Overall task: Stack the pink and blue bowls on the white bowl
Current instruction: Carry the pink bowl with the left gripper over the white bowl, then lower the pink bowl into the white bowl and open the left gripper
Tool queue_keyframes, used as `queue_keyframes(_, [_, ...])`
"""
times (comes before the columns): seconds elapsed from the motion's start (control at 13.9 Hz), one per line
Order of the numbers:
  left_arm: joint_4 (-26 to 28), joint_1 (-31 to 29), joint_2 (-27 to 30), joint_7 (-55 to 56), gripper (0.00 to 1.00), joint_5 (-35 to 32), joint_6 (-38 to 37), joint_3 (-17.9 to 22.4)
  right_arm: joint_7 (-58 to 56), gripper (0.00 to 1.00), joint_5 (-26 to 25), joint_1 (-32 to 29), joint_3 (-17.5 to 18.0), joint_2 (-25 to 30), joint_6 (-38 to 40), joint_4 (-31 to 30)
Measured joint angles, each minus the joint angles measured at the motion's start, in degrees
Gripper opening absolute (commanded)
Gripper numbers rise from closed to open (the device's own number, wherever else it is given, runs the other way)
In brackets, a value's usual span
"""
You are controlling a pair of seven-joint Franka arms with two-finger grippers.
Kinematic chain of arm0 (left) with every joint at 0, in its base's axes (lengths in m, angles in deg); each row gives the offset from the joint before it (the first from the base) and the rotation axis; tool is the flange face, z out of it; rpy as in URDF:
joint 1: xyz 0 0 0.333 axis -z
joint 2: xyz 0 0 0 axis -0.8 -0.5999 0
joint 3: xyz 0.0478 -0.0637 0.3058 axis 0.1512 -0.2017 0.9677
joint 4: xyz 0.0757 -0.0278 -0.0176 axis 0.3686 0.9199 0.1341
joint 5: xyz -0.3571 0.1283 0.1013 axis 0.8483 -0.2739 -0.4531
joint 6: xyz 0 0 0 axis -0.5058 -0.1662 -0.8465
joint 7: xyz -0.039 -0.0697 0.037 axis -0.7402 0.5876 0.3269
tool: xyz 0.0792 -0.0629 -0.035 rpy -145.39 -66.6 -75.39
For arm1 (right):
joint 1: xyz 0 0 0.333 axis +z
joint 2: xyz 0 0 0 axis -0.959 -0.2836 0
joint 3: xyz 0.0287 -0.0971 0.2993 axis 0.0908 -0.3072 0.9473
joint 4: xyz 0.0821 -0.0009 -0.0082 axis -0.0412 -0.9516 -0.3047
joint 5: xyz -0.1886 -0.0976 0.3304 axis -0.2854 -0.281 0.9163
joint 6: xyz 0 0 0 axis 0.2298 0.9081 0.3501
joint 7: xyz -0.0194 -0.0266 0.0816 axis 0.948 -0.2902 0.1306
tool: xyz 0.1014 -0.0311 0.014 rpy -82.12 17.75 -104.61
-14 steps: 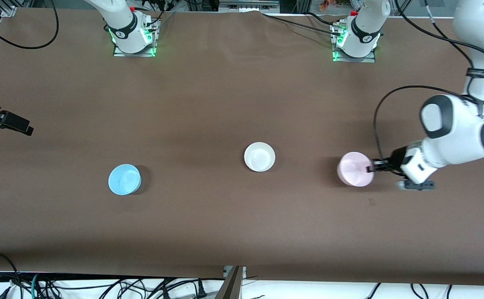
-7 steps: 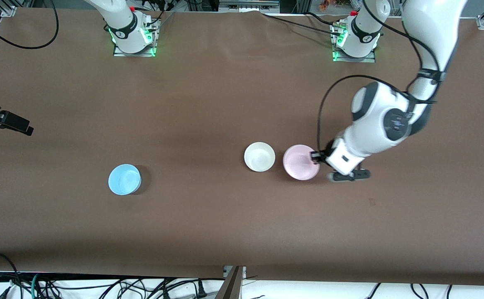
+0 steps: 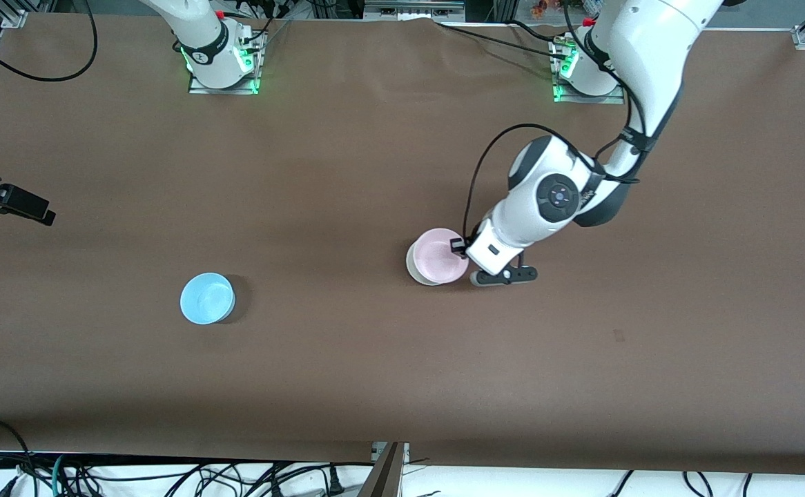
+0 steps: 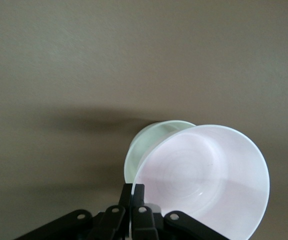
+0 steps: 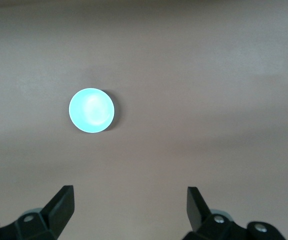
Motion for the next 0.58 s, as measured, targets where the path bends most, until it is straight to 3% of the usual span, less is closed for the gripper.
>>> queue_keyframes(0.58, [5.2,1.8,-1.1,0.7,0.0,-2.6,7.3,0.4,0.0,0.99,0.0,0.0,0.0,0.0,0.0,0.0])
